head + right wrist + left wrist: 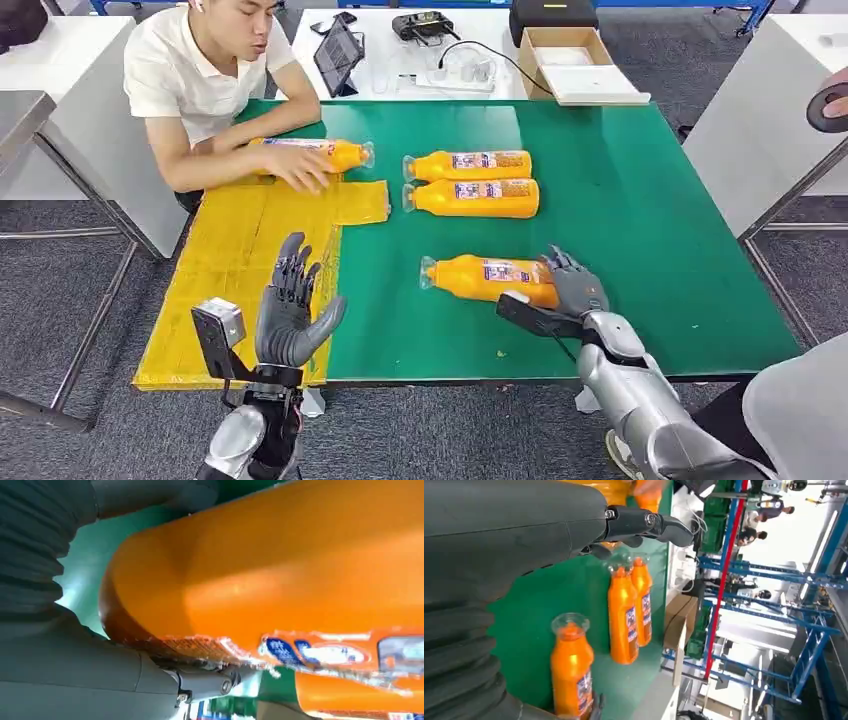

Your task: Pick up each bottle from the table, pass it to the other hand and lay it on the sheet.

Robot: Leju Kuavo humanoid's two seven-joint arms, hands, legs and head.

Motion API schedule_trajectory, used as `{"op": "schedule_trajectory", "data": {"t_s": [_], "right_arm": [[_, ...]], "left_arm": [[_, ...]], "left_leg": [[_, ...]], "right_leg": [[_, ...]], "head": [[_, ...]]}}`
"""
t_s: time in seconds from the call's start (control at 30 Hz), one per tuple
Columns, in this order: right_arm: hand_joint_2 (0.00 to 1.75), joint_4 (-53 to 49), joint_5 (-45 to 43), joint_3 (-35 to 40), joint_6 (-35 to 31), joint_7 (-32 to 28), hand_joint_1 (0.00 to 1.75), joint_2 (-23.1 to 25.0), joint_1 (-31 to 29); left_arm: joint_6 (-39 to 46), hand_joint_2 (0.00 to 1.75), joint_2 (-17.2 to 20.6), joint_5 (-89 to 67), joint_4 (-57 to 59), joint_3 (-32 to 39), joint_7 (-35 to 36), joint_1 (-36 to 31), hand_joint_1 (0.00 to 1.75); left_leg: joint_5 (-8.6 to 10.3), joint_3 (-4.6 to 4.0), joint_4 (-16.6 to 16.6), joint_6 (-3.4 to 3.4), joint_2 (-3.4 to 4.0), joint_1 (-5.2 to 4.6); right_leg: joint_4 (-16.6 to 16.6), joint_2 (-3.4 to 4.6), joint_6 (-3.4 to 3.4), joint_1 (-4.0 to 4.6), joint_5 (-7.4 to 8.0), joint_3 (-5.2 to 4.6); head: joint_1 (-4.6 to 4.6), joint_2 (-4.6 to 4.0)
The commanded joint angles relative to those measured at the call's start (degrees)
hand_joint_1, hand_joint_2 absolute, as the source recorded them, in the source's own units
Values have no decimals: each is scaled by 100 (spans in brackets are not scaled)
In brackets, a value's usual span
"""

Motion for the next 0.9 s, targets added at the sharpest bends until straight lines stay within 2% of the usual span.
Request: {"op": "schedule_trajectory", "data": {"t_s": [0.03,0.1,0.23,0.27,0.37,0.47,0.63,0.73,0.9], "right_arm": [[175,933,-543,-309,670,-536,175,123,360],[175,889,-780,-415,763,-870,175,165,424],[175,879,-875,-446,801,-961,175,186,428],[175,822,-1091,-575,858,-1221,175,213,458],[175,387,-1686,-768,379,-2116,175,483,616],[175,332,-1696,-739,348,-2064,175,550,614],[175,273,-1765,-764,349,-2115,175,520,646],[175,-631,-2468,-870,175,-2747,175,820,1023],[175,-2669,-3333,-236,459,-2569,175,1040,1821]], "left_arm": [[-70,175,223,112,605,-304,7,-423,0],[-78,175,243,146,586,-318,-20,-437,0],[-77,175,259,163,559,-327,-30,-433,0],[-69,175,264,182,552,-329,-63,-433,0],[1,175,304,216,355,-334,-209,-315,0],[3,175,314,217,322,-343,-213,-275,0],[3,175,313,217,329,-348,-213,-285,0],[14,175,313,200,272,-431,-255,-120,0],[-12,175,396,-186,334,-833,-399,8,0]], "left_leg": [[20,-9,-15,-14,-30,17],[6,19,-7,-9,-18,13],[19,8,-16,-17,-21,21],[13,13,-11,-14,-5,19],[10,19,-9,-13,7,22],[2,20,-4,-10,28,19],[16,-6,-8,-15,15,26],[6,7,-5,-11,24,24],[3,-14,-7,-15,28,22]], "right_leg": [[-27,-39,-17,18,14,8],[-17,-22,-10,14,4,34],[-28,-30,-18,26,15,28],[-23,-15,-14,25,12,31],[-21,3,-14,28,11,30],[-10,25,-11,24,7,30],[-19,14,-18,30,19,8],[-12,24,-13,27,11,18],[-5,31,-18,25,7,-1]], "head": [[0,0],[0,0],[2,-2],[2,0],[0,0],[2,0],[0,0],[0,-2],[0,0]]}}
